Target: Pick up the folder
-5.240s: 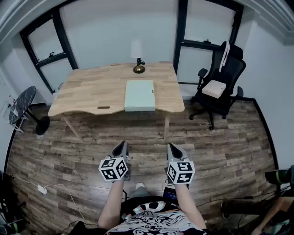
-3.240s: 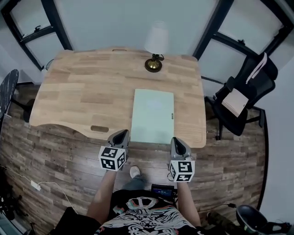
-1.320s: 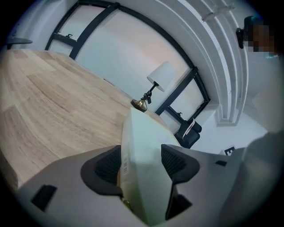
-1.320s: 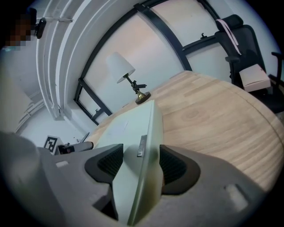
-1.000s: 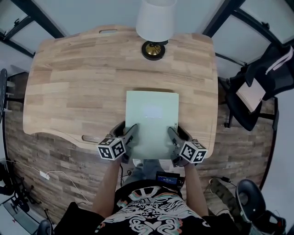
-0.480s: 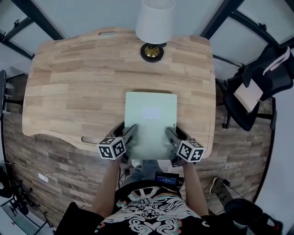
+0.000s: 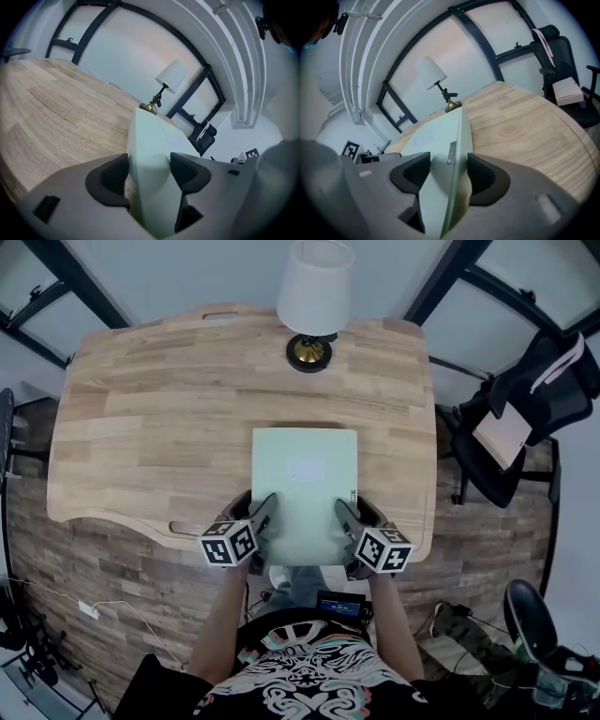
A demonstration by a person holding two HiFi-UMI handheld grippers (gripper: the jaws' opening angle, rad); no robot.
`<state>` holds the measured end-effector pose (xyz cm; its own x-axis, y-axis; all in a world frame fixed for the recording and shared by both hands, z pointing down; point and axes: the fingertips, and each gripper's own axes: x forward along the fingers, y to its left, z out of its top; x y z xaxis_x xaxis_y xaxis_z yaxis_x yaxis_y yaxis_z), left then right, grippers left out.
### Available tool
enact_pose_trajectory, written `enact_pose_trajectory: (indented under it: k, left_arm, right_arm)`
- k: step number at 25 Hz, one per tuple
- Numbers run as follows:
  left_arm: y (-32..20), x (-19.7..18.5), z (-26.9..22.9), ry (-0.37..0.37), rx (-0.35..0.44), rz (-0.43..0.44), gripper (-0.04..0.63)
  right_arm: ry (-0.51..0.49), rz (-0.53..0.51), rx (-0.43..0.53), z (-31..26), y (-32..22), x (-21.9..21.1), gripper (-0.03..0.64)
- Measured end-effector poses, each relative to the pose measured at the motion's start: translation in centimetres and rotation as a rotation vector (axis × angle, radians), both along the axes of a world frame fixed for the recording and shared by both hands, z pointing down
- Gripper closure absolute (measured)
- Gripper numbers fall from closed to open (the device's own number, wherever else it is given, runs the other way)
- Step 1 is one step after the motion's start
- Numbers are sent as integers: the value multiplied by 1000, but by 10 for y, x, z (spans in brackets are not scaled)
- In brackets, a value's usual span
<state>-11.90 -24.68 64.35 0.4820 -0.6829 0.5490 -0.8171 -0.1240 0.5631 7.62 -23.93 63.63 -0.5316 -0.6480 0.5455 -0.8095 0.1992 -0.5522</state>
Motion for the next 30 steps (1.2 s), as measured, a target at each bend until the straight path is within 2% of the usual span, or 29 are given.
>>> enact_pose_trajectory:
  k: [15, 30]
  left_arm:
    - [-3, -3, -40, -21, 66, -7, 327]
    - [-2, 0, -115, -19, 202, -11, 327]
  right_arm:
    - [32, 35, 84, -38, -1, -2, 380]
    - [43, 101, 232, -107, 4, 1, 382]
